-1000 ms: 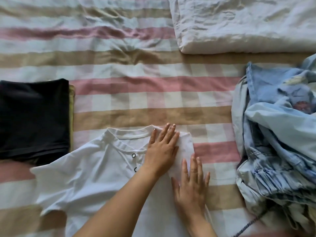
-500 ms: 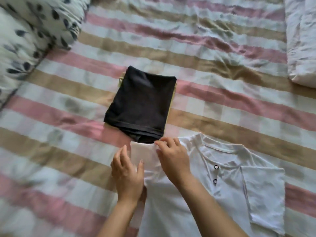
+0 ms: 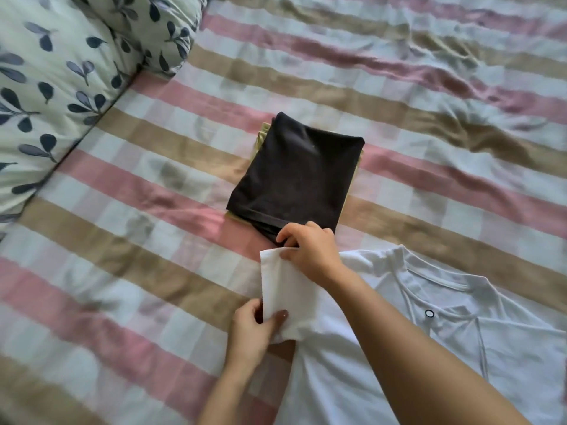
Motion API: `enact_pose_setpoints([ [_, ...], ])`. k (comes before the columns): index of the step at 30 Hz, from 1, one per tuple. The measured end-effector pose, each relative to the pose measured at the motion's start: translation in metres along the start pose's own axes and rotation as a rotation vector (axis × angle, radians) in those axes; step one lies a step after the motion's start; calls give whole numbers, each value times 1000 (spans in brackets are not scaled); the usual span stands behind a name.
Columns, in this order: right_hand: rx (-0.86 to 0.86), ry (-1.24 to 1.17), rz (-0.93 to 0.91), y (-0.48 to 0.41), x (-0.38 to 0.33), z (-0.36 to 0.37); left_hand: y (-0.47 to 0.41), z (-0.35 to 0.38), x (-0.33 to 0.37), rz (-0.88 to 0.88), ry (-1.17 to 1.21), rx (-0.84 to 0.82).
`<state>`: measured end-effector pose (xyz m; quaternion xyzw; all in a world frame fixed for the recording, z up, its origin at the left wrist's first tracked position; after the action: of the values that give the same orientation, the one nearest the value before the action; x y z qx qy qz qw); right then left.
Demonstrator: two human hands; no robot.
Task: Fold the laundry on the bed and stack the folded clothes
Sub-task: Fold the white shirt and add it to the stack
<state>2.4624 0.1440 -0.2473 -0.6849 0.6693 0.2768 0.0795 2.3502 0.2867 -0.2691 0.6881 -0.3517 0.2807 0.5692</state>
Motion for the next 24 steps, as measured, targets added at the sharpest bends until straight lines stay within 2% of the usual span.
enact_pose_setpoints([
  [4, -39, -25, -33, -1, -4, -4, 0, -17, 7, 118, -200, 105],
  [7, -75, -179, -46, 10, 1, -23, 20, -13, 29, 279, -213, 142],
  [9, -31, -255, -72, 26, 10, -48, 41, -6, 53, 492, -282, 157],
  [13, 18, -356, -85, 78, 45, -87, 98, 43, 86, 1094, -628, 89],
  [15, 14, -310, -43, 98, 69, -87, 113, 70, 84, 1229, -703, -34],
  [17, 13, -253, 24, 109, 94, -78, 115, 96, 74, 1254, -771, -189],
  [19, 45, -173, 101, 116, 112, -69, 107, 113, 68, 1205, -784, -290],
  [22, 366, -21, 153, 140, 121, -77, 81, 136, 67, 1112, -893, -316],
  [24, 469, 106, 144, 158, 111, -67, 62, 153, 65, 1052, -1041, -353],
])
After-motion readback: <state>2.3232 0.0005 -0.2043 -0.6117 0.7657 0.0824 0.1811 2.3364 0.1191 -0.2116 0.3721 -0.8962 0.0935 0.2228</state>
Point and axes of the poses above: each hand's wrist, its own y-axis away from the middle knuckle, its own z-axis out of the palm, x = y × z, the point moved 10 cm from there along -y, towards the middle knuckle, and after that the axes turned 12 degrees about y, right-handed, at the moved point
